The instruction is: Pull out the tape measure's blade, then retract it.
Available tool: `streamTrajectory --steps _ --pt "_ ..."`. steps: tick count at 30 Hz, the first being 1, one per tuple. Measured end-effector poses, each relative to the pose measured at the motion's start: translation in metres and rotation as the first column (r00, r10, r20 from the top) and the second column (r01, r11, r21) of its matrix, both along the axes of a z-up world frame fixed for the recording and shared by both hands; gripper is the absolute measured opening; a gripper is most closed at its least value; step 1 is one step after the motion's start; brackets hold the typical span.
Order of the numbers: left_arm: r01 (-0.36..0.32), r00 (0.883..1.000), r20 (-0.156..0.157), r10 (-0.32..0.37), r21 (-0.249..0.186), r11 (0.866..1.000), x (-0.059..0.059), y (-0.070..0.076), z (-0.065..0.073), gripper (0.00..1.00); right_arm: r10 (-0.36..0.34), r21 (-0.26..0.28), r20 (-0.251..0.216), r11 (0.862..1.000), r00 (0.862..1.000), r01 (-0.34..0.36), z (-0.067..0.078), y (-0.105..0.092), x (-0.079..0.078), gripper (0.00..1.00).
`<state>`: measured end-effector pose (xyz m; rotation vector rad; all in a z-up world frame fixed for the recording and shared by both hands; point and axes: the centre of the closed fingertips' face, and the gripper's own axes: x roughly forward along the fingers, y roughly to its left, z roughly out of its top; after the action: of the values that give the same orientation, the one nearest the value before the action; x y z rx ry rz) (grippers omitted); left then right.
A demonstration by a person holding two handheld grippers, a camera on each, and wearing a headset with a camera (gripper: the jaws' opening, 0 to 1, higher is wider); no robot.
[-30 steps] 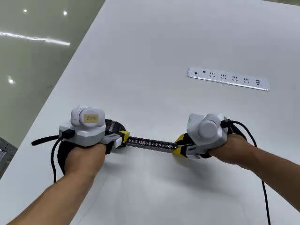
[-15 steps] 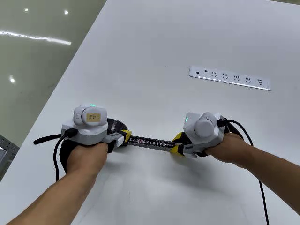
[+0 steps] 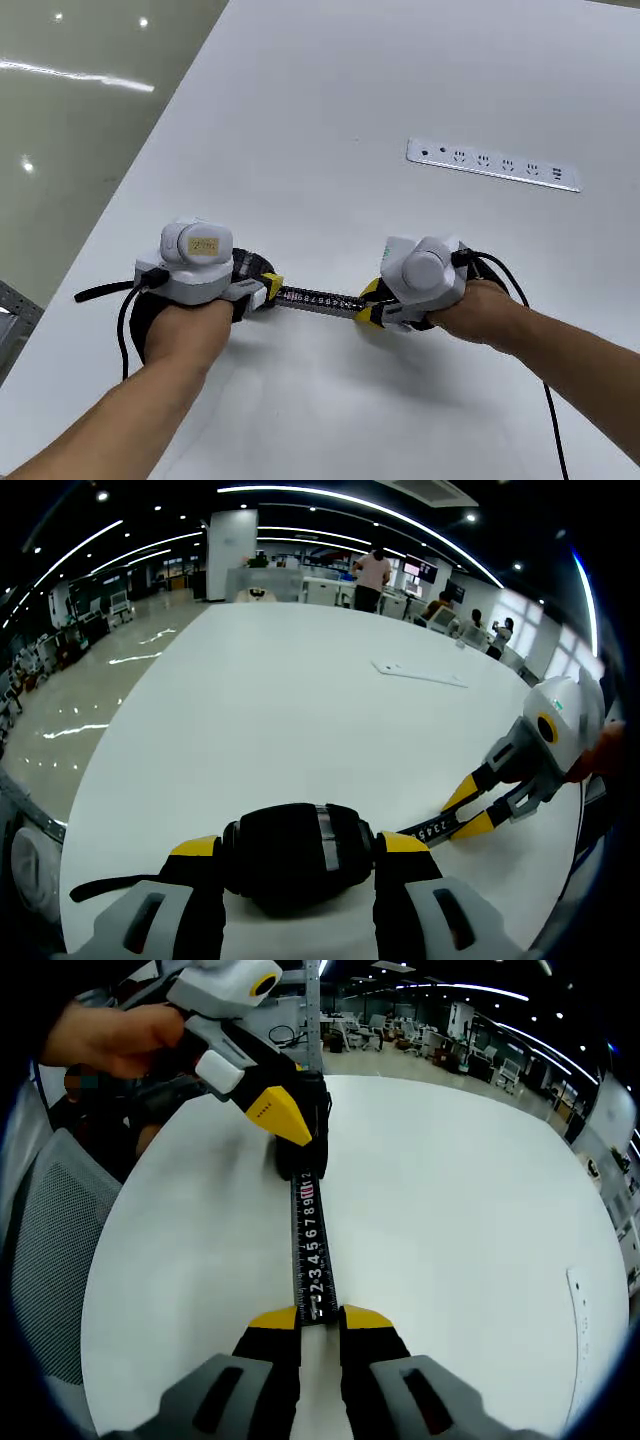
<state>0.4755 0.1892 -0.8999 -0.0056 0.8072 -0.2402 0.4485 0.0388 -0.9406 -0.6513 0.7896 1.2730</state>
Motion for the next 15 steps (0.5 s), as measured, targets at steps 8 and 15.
streamTrajectory --steps 8,15 --pt "0.005 1.0 0.001 -0.005 0.003 1.0 -0.001 -0.001 0.001 0.56 -0.002 0.004 0.001 1.0 1.0 0.002 -0.001 0.007 0.001 0.14" --pt "0.008 1.0 -0.001 -0.008 0.004 1.0 -0.001 -0.001 0.0 0.56 0.004 0.003 0.005 1.0 1.0 -0.004 -0.002 0.013 0.001 0.14"
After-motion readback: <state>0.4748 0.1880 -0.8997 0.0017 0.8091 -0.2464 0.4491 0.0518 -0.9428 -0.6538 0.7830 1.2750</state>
